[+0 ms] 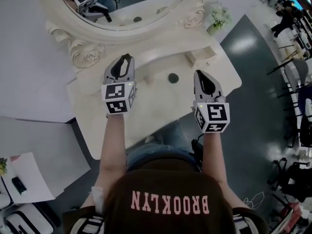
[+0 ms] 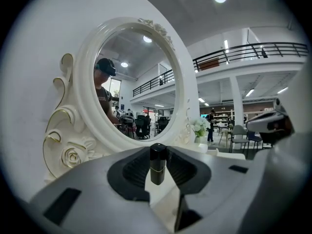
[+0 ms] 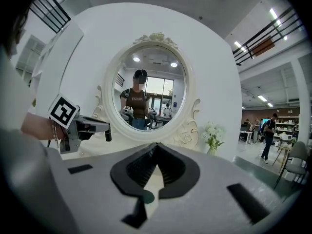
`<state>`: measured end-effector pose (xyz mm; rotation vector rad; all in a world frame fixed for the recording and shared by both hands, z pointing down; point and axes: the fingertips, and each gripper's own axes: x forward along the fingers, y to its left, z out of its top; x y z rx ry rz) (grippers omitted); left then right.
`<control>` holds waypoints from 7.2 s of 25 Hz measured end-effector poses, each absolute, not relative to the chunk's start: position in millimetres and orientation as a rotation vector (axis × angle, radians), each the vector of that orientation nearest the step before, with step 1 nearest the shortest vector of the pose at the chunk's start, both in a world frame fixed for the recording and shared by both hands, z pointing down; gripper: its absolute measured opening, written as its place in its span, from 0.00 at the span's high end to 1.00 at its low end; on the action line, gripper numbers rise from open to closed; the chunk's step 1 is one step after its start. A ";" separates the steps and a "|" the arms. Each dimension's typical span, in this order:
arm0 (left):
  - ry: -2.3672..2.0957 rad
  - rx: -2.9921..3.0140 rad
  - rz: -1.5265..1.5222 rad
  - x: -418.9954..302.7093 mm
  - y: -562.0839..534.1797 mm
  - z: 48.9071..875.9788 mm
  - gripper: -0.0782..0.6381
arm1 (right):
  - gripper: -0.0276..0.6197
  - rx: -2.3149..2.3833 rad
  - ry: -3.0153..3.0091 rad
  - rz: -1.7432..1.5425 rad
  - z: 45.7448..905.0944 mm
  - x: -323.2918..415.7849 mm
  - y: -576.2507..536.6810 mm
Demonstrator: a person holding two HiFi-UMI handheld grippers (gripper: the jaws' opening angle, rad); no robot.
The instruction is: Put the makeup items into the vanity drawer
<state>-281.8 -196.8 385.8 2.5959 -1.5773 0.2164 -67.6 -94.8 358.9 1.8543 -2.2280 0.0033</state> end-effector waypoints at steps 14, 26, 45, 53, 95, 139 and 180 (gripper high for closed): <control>-1.620 2.563 0.224 -215.9 -202.7 389.7 0.76 | 0.97 1.812 -2.273 -0.002 362.9 1.8 -112.8; -1.684 2.511 0.279 -124.1 -223.0 395.9 0.76 | 0.97 1.719 -2.368 0.038 368.2 90.6 -163.4; -1.631 2.491 0.347 30.5 -263.2 425.7 0.76 | 0.97 1.689 -2.356 0.143 399.0 233.3 -201.7; -1.535 2.469 0.415 53.5 -271.5 460.2 0.76 | 0.97 1.696 -2.314 0.151 407.4 242.6 -202.9; -1.570 2.260 0.576 27.8 -250.2 500.5 0.71 | 0.97 1.612 -2.334 0.213 423.1 224.0 -201.8; -1.740 2.157 0.474 -200.0 -183.2 468.4 0.60 | 0.97 1.544 -2.362 0.284 423.0 61.9 -165.2; -1.669 2.127 0.595 -206.0 -171.1 533.2 0.74 | 0.97 1.498 -2.236 0.296 462.5 51.5 -143.5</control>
